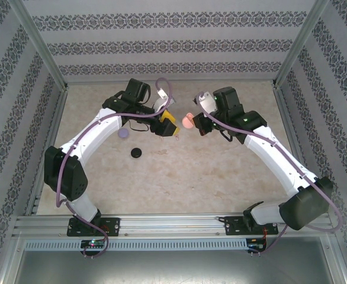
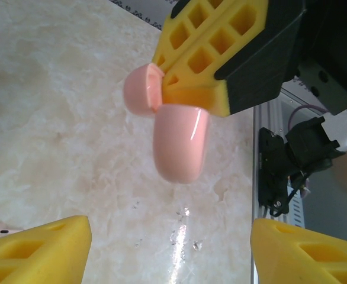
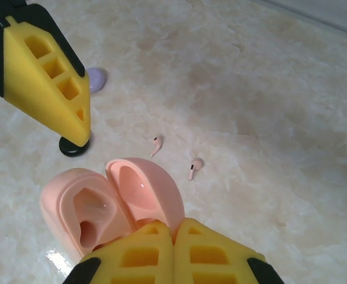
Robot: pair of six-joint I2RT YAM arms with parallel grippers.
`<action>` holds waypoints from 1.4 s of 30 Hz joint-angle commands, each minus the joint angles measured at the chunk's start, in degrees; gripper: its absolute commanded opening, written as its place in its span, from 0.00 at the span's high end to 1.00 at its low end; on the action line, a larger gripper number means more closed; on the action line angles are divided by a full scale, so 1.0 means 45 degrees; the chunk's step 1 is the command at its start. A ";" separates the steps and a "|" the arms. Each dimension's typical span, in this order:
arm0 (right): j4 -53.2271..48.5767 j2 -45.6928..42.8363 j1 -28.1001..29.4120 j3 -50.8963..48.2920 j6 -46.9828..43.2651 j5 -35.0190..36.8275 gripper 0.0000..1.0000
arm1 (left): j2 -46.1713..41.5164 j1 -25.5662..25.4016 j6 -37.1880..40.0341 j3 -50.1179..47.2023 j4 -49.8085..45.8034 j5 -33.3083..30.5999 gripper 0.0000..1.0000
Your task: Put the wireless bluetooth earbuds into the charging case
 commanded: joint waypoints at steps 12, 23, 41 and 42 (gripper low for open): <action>-0.0862 0.0467 0.1047 0.1097 -0.0895 0.0797 1.00 | 0.1191 -0.0081 0.1264 0.1361 -0.1867 0.1698 0.31; -0.0980 0.0865 0.1406 0.1322 -0.0988 0.0993 1.00 | 0.1350 -0.0110 0.1375 0.1504 -0.1916 0.1997 0.38; -0.0879 0.0988 0.1581 0.1459 -0.0879 0.0891 1.00 | 0.1594 -0.0246 0.1436 0.1559 -0.1923 0.2348 0.57; -0.0865 0.0988 0.1581 0.1459 -0.0870 0.0916 1.00 | 0.1598 -0.0249 0.1456 0.1563 -0.1949 0.2378 0.59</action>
